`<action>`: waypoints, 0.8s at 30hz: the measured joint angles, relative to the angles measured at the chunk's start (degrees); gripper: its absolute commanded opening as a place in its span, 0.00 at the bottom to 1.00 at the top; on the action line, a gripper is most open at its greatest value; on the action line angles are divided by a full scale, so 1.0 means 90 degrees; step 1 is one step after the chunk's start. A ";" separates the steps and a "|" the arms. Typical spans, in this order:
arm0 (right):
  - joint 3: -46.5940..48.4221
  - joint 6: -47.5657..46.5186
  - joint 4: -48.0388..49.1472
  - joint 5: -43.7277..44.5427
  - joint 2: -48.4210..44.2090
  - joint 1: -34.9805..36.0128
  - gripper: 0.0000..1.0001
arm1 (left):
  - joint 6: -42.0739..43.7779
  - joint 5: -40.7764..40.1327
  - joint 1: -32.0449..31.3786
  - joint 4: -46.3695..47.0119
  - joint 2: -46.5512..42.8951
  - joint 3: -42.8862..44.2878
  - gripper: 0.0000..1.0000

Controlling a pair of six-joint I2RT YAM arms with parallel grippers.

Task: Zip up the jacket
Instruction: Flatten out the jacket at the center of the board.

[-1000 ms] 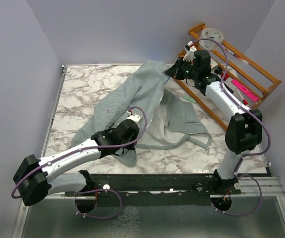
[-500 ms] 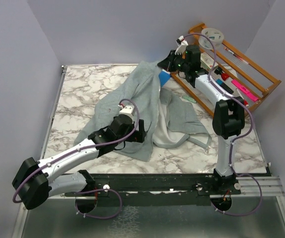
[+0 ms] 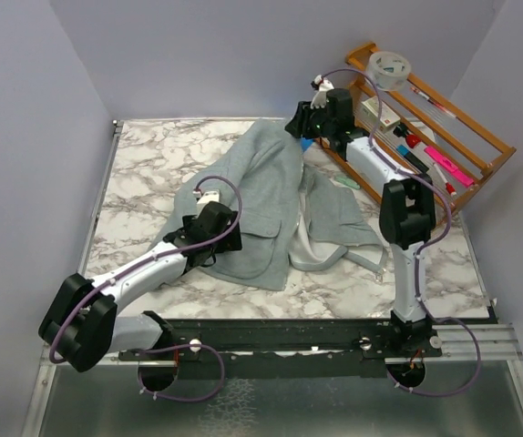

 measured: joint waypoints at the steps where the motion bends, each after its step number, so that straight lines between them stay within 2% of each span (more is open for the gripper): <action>1: -0.0279 -0.0070 -0.0112 0.0170 -0.0204 0.0005 0.62 | 0.0000 -0.0049 0.0024 -0.0058 0.0019 0.0000 0.99; 3: -0.0889 -0.0221 -0.0396 0.0517 -0.0731 0.0005 0.67 | 0.0002 -0.0192 0.0083 -0.0136 -0.0027 0.0012 0.99; 5: -0.1430 -0.0374 -0.0709 0.0867 -0.1141 0.0005 0.68 | 0.0053 -0.0289 0.0114 -0.0216 -0.0160 0.0080 0.99; 8: -0.2081 -0.0500 -0.1171 0.1467 -0.2375 0.0005 0.69 | 0.0148 -0.0372 0.0141 -0.0253 -0.0466 0.0245 0.99; 12: -0.2637 -0.0546 -0.1617 0.2001 -0.3555 -0.0015 0.64 | 0.0316 -0.0287 0.0148 -0.0053 -0.0877 0.0430 0.99; 14: -0.2919 -0.0542 -0.1763 0.2074 -0.3937 -0.0024 0.57 | 0.0389 -0.0061 0.0148 0.0194 -0.0976 0.0430 0.99; 16: -0.3305 -0.0546 -0.1780 0.2067 -0.4170 -0.0034 0.51 | 0.0437 0.0187 0.0131 0.0449 -0.0918 0.0418 0.99; 18: -0.3657 -0.0546 -0.1831 0.1984 -0.4214 -0.0036 0.50 | 0.0512 0.0432 0.0066 0.0831 -0.0692 0.0359 0.99; 24: -0.4240 -0.0549 -0.2057 0.1360 -0.4010 -0.0036 0.61 | 0.0619 0.0566 0.0049 0.1304 0.0408 0.0216 0.99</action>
